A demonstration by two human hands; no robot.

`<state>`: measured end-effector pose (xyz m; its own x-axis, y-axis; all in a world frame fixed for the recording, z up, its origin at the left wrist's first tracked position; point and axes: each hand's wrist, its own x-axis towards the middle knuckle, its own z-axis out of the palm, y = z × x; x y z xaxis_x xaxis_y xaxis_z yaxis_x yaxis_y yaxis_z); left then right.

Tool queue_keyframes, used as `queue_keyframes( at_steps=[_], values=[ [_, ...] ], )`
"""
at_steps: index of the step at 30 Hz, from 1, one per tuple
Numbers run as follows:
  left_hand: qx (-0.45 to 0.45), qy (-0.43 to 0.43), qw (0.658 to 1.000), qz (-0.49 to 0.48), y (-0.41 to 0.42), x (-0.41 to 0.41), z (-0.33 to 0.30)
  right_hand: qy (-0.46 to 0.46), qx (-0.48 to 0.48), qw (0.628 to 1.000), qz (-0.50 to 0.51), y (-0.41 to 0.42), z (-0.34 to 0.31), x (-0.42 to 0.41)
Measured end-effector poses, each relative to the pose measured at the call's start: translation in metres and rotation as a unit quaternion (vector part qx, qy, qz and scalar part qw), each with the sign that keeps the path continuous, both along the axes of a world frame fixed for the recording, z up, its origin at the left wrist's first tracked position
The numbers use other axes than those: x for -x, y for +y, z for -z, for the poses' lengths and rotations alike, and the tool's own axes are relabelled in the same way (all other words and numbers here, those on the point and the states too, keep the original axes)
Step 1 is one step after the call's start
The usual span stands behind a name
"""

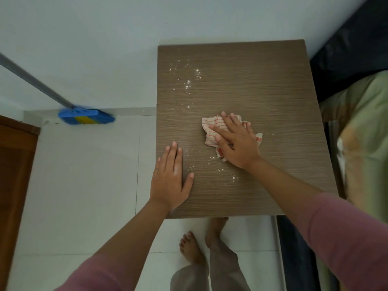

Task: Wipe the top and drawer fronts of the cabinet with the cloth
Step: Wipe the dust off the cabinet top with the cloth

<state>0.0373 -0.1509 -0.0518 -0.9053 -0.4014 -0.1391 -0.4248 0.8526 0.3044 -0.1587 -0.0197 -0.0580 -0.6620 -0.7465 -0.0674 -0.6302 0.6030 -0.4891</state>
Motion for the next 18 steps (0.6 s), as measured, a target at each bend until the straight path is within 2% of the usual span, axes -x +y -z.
queue_keyframes(
  at_steps=[18],
  values=[
    [0.023, 0.042, 0.999, -0.004, 0.001, 0.000, 0.007, 0.017, 0.001, 1.000, 0.005, 0.051, 0.001, -0.074]
  ],
)
